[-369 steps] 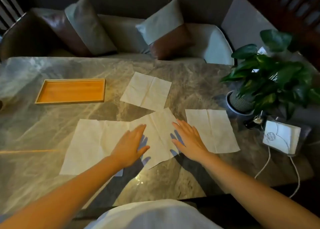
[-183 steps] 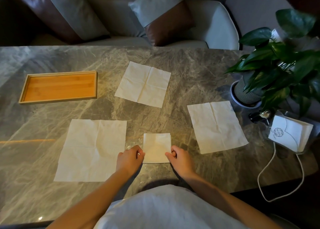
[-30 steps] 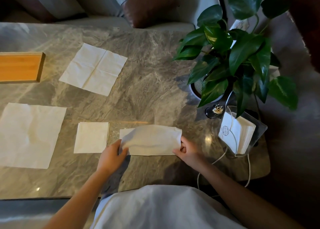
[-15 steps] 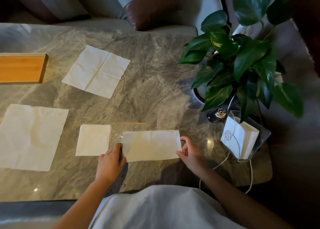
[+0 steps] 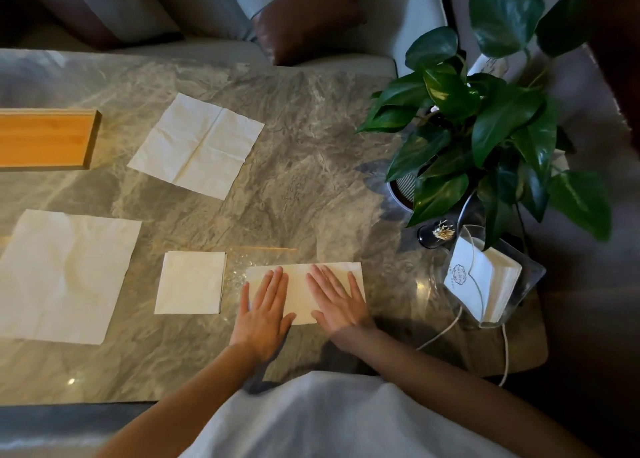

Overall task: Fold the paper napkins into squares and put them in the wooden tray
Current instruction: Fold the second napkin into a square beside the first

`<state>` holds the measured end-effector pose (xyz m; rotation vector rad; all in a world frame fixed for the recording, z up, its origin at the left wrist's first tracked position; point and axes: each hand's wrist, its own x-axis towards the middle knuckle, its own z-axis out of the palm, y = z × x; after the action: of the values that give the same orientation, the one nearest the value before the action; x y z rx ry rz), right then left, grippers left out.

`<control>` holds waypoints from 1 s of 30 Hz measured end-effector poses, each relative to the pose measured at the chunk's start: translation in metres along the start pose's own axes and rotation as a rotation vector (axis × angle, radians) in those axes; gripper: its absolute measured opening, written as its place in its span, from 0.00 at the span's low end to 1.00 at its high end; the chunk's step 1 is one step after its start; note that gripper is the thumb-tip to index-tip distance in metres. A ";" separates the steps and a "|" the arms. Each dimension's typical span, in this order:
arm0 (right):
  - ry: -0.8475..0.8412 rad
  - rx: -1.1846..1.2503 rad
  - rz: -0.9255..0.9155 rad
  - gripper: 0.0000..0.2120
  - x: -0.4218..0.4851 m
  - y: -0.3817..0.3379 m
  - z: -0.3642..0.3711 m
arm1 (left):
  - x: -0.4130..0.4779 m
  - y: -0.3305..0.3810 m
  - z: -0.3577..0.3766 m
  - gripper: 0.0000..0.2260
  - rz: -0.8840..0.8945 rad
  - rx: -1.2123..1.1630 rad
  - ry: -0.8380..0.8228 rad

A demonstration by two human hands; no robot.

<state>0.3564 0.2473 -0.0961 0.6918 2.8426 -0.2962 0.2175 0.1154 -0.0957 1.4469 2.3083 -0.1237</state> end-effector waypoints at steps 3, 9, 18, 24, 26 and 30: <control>0.075 -0.004 0.051 0.34 -0.010 0.026 -0.004 | -0.009 -0.023 0.002 0.32 -0.023 0.038 0.035; 0.022 -0.076 0.111 0.33 -0.031 0.052 -0.010 | -0.018 -0.037 0.002 0.34 -0.038 0.049 0.011; -0.004 0.150 0.407 0.38 -0.029 0.031 -0.025 | -0.011 -0.009 -0.036 0.25 -0.098 -0.186 0.216; -0.019 0.309 0.487 0.22 -0.032 0.009 -0.036 | 0.011 0.012 -0.035 0.23 0.082 -0.281 0.063; -0.122 0.413 0.427 0.12 -0.030 0.010 -0.044 | 0.015 0.008 -0.032 0.25 0.109 -0.234 0.012; -0.064 0.322 0.048 0.09 -0.039 0.012 -0.043 | 0.010 -0.001 -0.036 0.24 0.217 -0.158 0.064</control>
<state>0.3897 0.2516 -0.0468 0.7917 2.7397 -0.7649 0.2025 0.1332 -0.0671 1.6267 2.1377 0.1663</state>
